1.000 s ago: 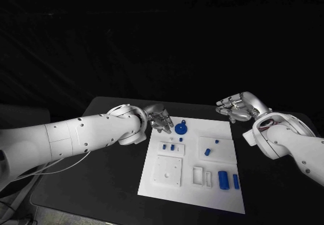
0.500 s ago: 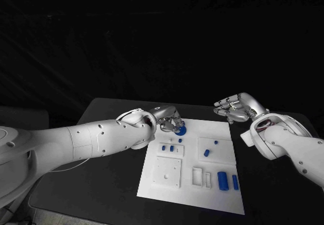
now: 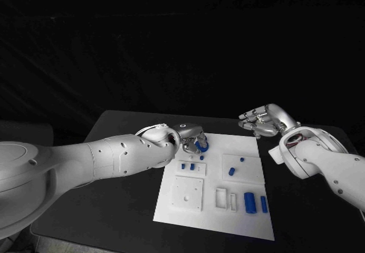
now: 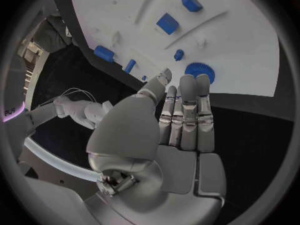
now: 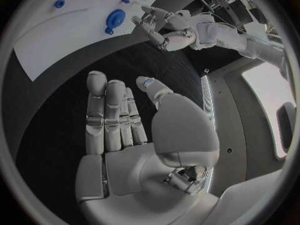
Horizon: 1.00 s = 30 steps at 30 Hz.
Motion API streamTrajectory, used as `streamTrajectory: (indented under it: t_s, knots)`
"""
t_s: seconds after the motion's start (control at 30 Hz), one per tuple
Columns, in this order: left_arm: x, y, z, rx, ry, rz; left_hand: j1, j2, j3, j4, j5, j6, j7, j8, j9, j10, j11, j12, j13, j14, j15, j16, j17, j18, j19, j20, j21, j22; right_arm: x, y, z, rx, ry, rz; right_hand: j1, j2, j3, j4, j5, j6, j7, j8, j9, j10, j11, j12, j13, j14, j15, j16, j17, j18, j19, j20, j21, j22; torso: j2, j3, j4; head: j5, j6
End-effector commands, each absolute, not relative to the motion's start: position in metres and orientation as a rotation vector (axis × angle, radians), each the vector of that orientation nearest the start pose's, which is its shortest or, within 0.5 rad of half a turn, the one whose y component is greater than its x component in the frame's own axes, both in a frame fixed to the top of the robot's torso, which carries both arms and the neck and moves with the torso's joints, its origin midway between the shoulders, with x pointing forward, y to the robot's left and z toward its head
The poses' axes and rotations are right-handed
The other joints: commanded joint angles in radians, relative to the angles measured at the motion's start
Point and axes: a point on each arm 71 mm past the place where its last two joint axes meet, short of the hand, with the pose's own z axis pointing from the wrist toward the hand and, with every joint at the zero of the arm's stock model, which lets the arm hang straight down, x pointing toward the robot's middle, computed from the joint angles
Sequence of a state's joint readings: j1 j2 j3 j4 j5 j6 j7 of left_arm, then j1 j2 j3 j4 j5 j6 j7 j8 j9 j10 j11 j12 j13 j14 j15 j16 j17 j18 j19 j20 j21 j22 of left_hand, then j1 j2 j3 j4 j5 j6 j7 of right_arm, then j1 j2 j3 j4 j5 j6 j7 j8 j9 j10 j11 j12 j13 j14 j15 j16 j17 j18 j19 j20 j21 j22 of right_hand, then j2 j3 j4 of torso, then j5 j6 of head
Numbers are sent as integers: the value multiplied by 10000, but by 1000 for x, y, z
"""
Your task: Assemble the parts on the task board
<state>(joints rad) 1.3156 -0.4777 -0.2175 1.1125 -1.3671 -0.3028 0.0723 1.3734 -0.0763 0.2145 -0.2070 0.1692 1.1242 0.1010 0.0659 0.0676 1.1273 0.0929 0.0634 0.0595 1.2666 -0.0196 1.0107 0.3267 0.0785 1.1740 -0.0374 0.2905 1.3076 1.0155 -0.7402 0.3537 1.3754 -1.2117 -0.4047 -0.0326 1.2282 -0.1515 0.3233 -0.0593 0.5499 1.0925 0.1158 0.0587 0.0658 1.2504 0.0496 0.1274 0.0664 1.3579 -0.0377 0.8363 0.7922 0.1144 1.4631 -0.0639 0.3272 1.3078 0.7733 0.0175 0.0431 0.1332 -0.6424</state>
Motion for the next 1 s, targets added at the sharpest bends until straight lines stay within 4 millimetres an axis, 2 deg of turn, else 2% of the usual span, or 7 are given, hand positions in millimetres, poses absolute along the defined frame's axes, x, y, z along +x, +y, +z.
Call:
streamTrajectory:
  t_s: [0.03,0.1,0.33,0.53,0.7,0.83,1.0]
  knots:
    - [545,117,-205,4281,17138,-6679,107,-54,-29,124,-40,-97,39,-40,-16,-59,-20,-42,-10,6,66,85,-44,122,32,59,-64,192,528,-216,-143,3327,14225,8726,-44,-25,59,5,19,-53,6,40,5,36,3,-36,-15,-39,1,33,-12,157,173,42,-20,357,-15,-17,18,-60,-13]
    - [546,114,-207,4373,17220,-6638,132,-19,5,173,23,-159,25,-42,-19,24,-40,-44,-12,145,51,260,-7,138,123,40,-17,222,528,-216,-143,3324,14229,8736,-44,-25,59,5,19,-53,6,40,5,36,3,-36,-15,-39,1,33,-12,157,173,42,-20,357,-15,-19,16,-144,-17]
    - [549,111,-214,4503,17653,-6293,57,-35,283,204,39,-177,5,-32,-12,6,-51,-43,-11,109,38,609,-13,161,51,35,243,220,528,-214,-143,3306,14258,8778,-55,-18,80,9,-4,-76,14,42,4,0,19,-75,-19,-14,7,15,-33,171,192,46,-42,342,-19,0,-1,-92,-42]
    - [551,110,-220,4439,17776,-6139,46,-28,278,263,-4,-170,18,-40,-22,9,-52,-43,-11,128,39,826,7,161,79,34,285,213,528,-214,-143,3299,14264,8801,-60,-38,148,16,-13,-102,26,42,5,-13,41,-207,-25,37,18,-93,-137,209,199,63,-247,282,-32,-11,32,-124,-51]
    - [551,109,-224,4418,17782,-6146,61,-31,311,276,10,-262,16,-39,-22,101,-78,-43,-12,183,13,901,-10,172,129,16,329,219,528,-213,-143,3287,14267,8829,-64,-52,176,20,-17,-105,27,41,5,11,44,-263,-25,59,18,-120,-174,220,225,68,-299,269,-24,-11,7,-123,-57]
    - [552,109,-226,4444,17829,-6154,57,-8,431,270,69,-178,35,-42,-22,161,-149,-39,-11,169,-102,932,-31,117,92,-64,390,230,528,-213,-143,3283,14268,8839,-64,-52,176,20,-17,-105,27,41,5,11,44,-263,-25,59,18,-120,-174,220,225,68,-299,269,-25,-3,4,-134,-55]
    - [553,108,-231,4433,17840,-6183,17,-14,565,267,86,-161,27,-34,-20,169,-157,-42,-12,165,-112,943,-71,35,41,-120,505,225,528,-212,-143,3279,14269,8853,-64,-52,176,20,-17,-105,27,41,5,11,44,-263,-25,59,18,-120,-174,220,225,68,-299,269,-23,-4,4,-155,-42]
